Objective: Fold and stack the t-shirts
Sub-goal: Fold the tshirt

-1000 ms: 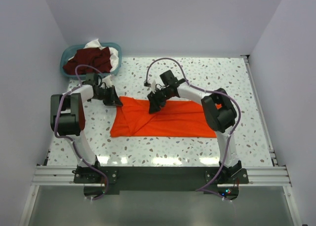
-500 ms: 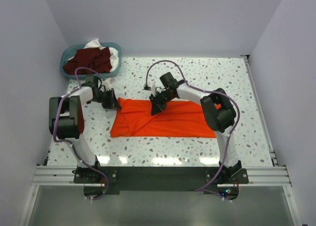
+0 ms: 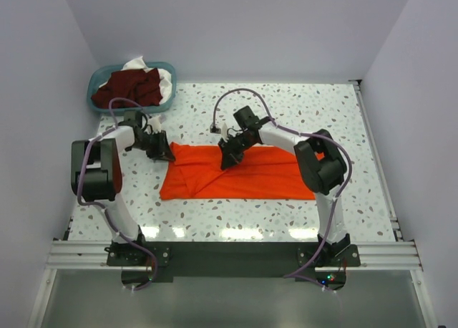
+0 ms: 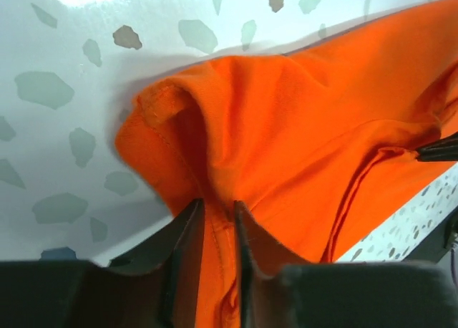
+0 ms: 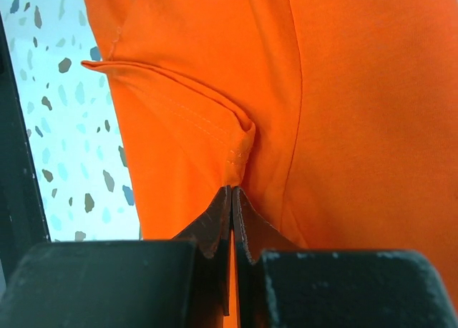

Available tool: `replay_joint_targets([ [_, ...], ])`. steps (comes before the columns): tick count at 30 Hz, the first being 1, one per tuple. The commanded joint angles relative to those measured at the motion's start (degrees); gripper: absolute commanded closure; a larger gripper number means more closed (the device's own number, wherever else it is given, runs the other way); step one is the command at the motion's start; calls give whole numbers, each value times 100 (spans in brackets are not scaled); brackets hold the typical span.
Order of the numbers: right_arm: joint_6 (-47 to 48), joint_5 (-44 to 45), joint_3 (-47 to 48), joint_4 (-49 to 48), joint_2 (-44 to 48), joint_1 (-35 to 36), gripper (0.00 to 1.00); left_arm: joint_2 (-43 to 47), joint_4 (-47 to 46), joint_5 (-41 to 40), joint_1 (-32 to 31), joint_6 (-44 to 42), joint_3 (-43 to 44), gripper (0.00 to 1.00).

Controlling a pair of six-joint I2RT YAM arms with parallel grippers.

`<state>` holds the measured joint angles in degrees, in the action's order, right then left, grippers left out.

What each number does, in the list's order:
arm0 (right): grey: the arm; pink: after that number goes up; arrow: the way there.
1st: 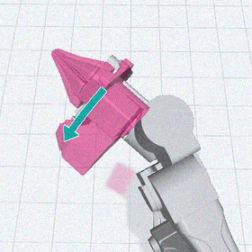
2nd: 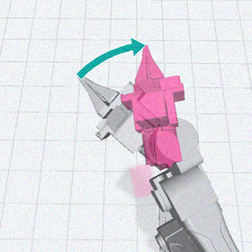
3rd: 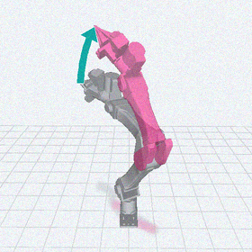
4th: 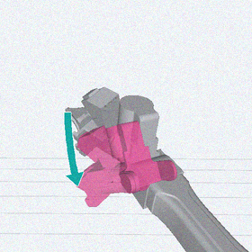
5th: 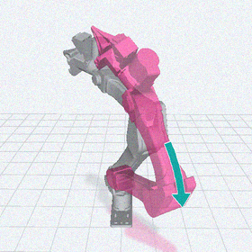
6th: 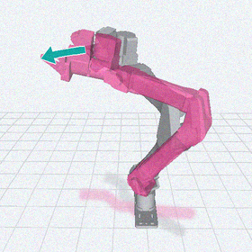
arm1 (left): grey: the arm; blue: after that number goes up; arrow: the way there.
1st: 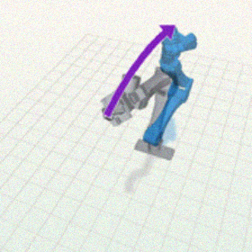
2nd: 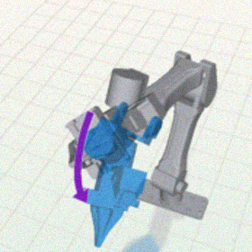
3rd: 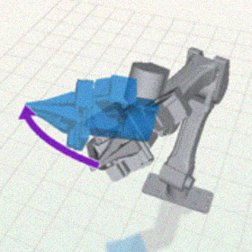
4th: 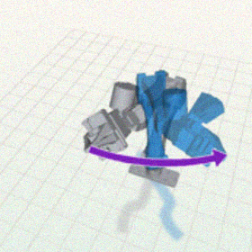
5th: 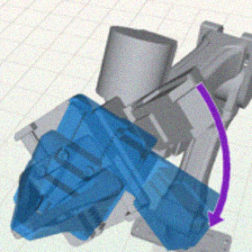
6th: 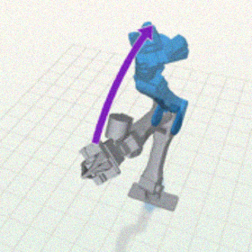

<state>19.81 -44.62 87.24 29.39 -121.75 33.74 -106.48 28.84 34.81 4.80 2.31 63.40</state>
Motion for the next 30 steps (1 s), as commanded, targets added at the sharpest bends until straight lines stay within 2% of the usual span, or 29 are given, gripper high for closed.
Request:
replay_joint_targets([
  [1,49,-258,3,-82,459,10,100,816,-132,534,109,-615,86,70],
  [4,-12,-310,-14,-117,503,10,100,1619,-362,912,109,-1264,-353,55],
  [6,-13,-293,-32,-100,521,10,100,2112,-12,1352,92,-1678,-521,53],
  [7,-4,-284,-49,-82,521,10,100,2183,260,1423,48,-2194,-513,53],
  [8,31,-275,-75,-56,530,10,100,2236,828,1450,-31,-2478,-504,53],
  [10,75,-240,-146,-21,530,19,100,2306,1289,1371,-312,-3223,-538,53],
  [12,119,-205,-164,14,504,10,100,2412,1588,1091,-679,-3604,-748,53],
  [15,233,-161,-129,225,460,10,88,2684,1748,704,-1181,-4316,-1012,54],
  [16,225,-152,-137,234,451,10,80,2833,1704,616,-1279,-4457,-1092,53],
  [21,-82,-47,29,85,433,19,66,3054,1424,229,-1867,-4590,-1426,50],
  [25,-320,-12,258,-21,319,10,53,3081,844,-202,-2219,-4196,-1699,49],
  [30,-557,-46,495,-134,117,19,52,2896,386,-554,-2474,-3922,-1866,50],
])
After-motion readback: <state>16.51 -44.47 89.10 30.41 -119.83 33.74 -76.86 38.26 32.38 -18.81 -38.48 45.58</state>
